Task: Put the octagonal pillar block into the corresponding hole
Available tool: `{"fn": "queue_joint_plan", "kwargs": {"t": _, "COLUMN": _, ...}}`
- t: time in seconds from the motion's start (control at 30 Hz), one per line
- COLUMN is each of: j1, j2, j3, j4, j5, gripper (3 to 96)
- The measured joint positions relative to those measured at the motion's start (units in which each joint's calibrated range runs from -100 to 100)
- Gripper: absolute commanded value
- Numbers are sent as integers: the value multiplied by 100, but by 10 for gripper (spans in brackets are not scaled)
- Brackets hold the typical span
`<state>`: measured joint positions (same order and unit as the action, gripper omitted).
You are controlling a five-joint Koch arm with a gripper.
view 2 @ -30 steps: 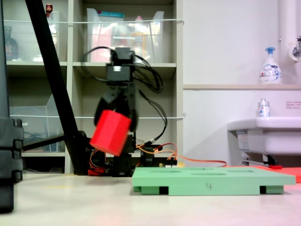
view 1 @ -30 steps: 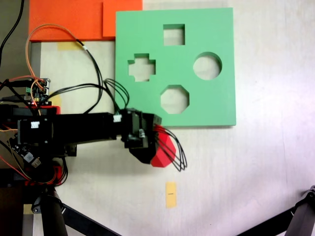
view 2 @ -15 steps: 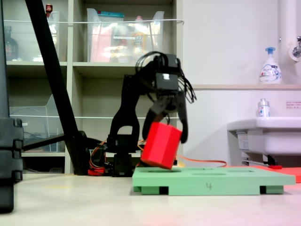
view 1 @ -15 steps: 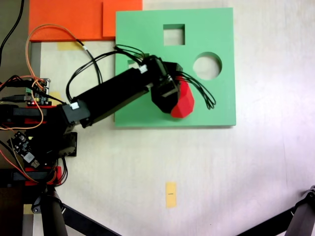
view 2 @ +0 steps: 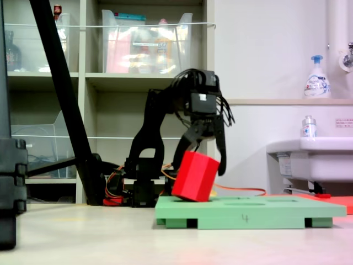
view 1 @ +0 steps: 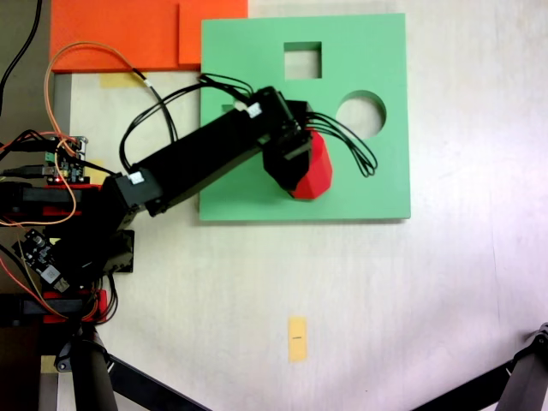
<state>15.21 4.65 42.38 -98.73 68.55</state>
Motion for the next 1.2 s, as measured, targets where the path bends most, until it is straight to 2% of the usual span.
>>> {"fn": "queue_joint_plan", "kwargs": {"t": 1.2, "j1": 147, "j2": 260, "j3": 98, "j4": -98, "j5": -68, "gripper": 336}}
